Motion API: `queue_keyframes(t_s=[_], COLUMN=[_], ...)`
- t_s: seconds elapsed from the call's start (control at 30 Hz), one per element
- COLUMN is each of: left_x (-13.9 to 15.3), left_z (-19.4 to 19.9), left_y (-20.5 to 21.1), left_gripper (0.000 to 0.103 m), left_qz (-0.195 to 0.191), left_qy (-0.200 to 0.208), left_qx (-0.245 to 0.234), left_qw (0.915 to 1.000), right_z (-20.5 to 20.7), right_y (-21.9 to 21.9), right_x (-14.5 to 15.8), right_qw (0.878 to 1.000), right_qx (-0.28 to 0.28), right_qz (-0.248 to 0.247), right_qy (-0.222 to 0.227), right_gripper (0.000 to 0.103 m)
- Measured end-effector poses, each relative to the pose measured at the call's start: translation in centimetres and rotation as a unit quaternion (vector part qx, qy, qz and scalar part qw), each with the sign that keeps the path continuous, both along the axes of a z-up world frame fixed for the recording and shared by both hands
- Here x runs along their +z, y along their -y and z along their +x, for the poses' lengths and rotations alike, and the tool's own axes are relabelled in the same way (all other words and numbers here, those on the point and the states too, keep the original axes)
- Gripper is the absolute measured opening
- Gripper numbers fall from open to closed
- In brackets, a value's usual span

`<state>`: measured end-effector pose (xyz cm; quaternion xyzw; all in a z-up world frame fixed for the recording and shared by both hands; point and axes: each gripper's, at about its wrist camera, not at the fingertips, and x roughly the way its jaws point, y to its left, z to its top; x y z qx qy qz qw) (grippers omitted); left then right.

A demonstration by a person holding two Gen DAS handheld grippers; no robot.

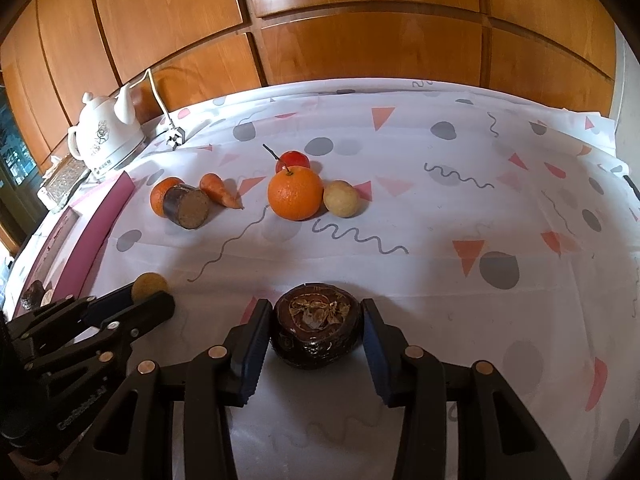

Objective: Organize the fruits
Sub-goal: 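Carry both held items into the pink tray and open both tools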

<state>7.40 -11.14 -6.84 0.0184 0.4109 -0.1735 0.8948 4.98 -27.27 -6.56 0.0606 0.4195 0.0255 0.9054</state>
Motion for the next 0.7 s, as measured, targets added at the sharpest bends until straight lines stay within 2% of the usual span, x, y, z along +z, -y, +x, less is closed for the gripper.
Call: queue_keyframes(t_s=[0.23,0.43,0.7], left_x=[0.9,3.5,5.5], left_z=[-0.9,-2.3,-3.1], left_y=[-1.4,-2.7,-6.5], left_gripper=[0.024,0.024,0.024], left_qz=[-0.003,-0.009,-0.017], left_qy=[0.005,0.037,0.054], left_qx=[0.021,0.033,0.081], left_qw=[0.9998,0.9987,0.9951], right_z=[-0.2,-0.6,-0.5], right_y=[-0.6,-1.5,-5.7], right_x=[-0.1,0.8,3.5], right_qw=[1.0,1.0,0.997], right_qx=[0.003,0.009,0.071], right_qz=[-0.01,-0.007,0.01], right_qy=[0.004,0.01,0.033], right_gripper=[0.045,0.045,0.045])
